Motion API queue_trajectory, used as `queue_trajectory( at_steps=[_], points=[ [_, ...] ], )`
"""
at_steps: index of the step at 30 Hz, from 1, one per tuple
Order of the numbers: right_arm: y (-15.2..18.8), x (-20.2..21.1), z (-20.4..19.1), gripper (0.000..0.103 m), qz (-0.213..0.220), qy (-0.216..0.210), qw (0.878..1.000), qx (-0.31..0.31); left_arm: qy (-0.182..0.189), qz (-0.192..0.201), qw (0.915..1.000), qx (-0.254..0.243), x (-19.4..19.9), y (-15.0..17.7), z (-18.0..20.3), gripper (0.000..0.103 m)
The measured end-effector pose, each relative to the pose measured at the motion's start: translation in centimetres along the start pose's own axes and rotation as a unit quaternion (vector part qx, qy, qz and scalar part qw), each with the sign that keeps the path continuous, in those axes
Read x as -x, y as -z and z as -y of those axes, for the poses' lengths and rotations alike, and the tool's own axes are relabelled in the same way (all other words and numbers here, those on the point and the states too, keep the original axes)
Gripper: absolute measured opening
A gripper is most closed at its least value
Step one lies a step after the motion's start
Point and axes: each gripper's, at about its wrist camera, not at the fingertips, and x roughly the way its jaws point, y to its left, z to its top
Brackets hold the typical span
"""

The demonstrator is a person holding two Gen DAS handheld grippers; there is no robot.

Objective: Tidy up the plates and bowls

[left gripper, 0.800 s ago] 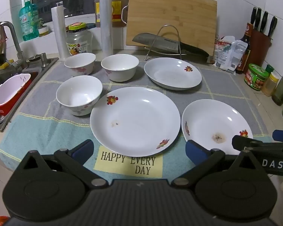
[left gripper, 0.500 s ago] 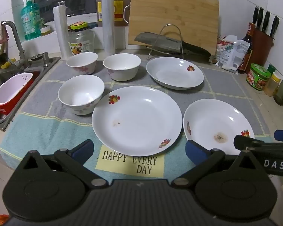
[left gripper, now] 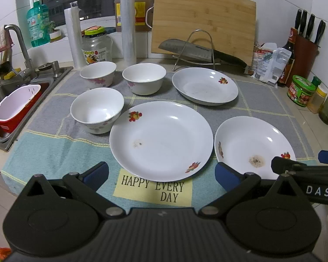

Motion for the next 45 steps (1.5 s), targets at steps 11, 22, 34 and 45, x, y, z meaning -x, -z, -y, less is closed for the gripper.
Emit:
queue_trajectory(
  at_steps=[11, 22, 34, 45],
  points=[
    [-0.04, -0.06, -0.03, 0.103, 0.0, 0.0, 1.0, 0.0, 0.0, -0.001, 1.0, 0.001, -0.05, 0.09, -0.01, 0.102],
    [-0.14, 0.03, -0.15, 0.103, 0.002, 0.003, 1.0, 0.001, 0.001, 0.0, 1.0, 0.002, -0.04, 0.09, 0.01, 0.102],
    [-0.24, 0.24, -0.14, 0.103, 0.003, 0.004, 1.0, 0.002, 0.002, 0.0, 1.0, 0.002, 0.01, 0.1, 0.05, 0.102],
    [-0.37, 0.41, -0.1, 0.103, 0.004, 0.005, 1.0, 0.002, 0.002, 0.001, 1.0, 0.002, 0.05, 0.08, 0.1, 0.102]
  ],
)
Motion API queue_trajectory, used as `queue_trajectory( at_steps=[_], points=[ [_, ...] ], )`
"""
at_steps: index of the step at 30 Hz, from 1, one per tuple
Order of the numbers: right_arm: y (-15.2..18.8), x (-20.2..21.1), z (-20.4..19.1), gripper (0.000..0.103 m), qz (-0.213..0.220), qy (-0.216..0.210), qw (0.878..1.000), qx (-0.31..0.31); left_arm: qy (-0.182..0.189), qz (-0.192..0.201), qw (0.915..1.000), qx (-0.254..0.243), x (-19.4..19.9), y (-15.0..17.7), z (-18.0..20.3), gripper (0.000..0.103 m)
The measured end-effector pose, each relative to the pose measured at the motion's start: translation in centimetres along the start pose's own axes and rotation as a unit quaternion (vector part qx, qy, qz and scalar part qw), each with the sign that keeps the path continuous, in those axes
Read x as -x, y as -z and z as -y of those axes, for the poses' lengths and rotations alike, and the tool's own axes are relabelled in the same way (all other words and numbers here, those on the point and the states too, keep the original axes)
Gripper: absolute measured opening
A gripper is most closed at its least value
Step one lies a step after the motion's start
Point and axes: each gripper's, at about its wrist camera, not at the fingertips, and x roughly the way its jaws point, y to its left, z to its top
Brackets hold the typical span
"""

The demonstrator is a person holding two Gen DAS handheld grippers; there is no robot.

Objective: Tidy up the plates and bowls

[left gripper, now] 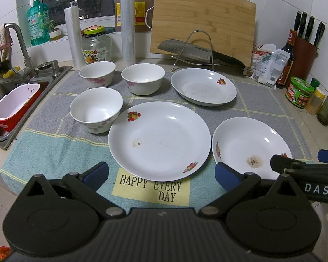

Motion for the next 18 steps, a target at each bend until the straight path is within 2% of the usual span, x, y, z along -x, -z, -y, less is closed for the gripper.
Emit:
queue_trajectory(
  at_steps=[18],
  points=[
    [-0.08, 0.12, 0.21, 0.103, 0.003, 0.003, 1.0, 0.002, 0.005, 0.001, 1.0, 0.0, 0.06, -0.09, 0.5, 0.102]
  ],
)
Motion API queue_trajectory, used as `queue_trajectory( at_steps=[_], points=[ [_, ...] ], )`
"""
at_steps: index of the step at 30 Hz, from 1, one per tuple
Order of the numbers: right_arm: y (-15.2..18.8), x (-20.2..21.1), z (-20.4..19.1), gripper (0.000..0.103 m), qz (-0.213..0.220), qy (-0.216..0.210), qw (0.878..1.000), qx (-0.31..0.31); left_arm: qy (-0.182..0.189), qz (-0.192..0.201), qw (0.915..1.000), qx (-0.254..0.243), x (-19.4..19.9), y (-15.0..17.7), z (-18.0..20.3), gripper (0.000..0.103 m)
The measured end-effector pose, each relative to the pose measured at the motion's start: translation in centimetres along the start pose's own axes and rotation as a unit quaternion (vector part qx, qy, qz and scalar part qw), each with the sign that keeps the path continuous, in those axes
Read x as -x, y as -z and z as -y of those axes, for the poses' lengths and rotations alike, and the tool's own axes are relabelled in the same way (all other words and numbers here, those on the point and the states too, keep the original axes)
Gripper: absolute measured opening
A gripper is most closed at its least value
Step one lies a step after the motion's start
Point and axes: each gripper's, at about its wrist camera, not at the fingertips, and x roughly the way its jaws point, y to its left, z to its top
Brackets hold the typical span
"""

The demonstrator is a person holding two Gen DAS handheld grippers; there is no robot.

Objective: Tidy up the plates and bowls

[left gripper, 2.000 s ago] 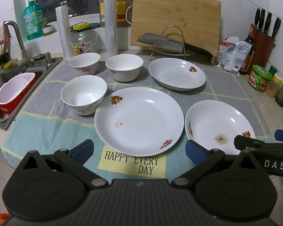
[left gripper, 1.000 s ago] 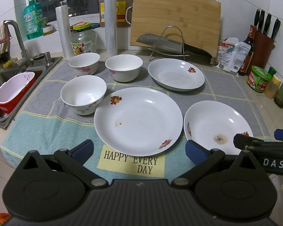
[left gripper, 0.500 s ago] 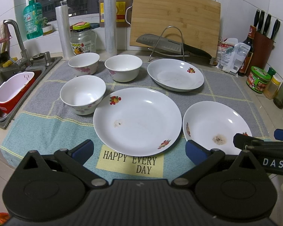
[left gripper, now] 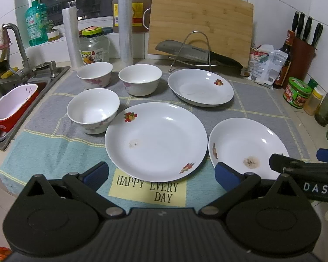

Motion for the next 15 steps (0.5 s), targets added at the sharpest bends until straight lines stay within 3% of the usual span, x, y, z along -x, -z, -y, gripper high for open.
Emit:
queue_trajectory(
  at_steps=[15],
  points=[
    [0.27, -0.44, 0.92, 0.103, 0.01, -0.003, 1.0, 0.009, 0.029, 0.011, 0.9992, -0.026, -0.29, 0.53, 0.88, 0.102]
  ],
)
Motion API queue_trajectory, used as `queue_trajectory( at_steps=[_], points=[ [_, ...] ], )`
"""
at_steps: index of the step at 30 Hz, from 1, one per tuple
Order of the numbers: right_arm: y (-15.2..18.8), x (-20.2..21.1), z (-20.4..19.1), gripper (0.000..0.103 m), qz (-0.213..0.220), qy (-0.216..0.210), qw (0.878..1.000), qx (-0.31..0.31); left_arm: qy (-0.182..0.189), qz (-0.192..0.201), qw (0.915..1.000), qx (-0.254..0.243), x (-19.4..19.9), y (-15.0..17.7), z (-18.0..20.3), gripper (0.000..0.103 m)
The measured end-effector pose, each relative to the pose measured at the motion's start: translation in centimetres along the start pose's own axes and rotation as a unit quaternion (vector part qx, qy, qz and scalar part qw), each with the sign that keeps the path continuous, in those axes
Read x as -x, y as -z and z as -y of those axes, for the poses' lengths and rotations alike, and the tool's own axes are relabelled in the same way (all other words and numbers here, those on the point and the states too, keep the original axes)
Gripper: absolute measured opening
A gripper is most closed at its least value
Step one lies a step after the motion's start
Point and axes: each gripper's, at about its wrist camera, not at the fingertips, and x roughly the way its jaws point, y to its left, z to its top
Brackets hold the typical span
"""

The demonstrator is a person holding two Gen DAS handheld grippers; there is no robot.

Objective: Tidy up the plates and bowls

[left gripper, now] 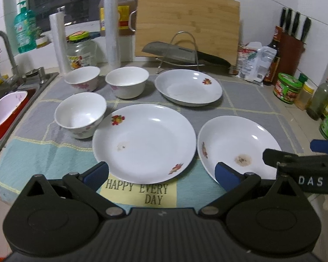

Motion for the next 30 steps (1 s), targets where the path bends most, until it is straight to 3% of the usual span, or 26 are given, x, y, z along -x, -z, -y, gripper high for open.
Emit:
queue_trajectory(
  at_steps=[15, 25, 30],
  points=[
    [1.7, -0.3, 3.2, 0.103, 0.002, 0.001, 1.0, -0.021, 0.077, 0.003, 0.9938, -0.08, -1.0, 2.7, 3.2, 0.102],
    [2.6, -0.7, 5.2, 0.103, 0.003, 0.034, 0.998, -0.049, 0.148, -0.013, 0.9759, -0.16, -5.2, 4.3, 5.2, 0.102],
    [3.2, -1.4, 5.6, 0.103, -0.013, 0.066, 0.996, -0.052, 0.166, -0.016, 0.9689, -0.183, -7.4, 4.8, 5.9, 0.102]
  ],
)
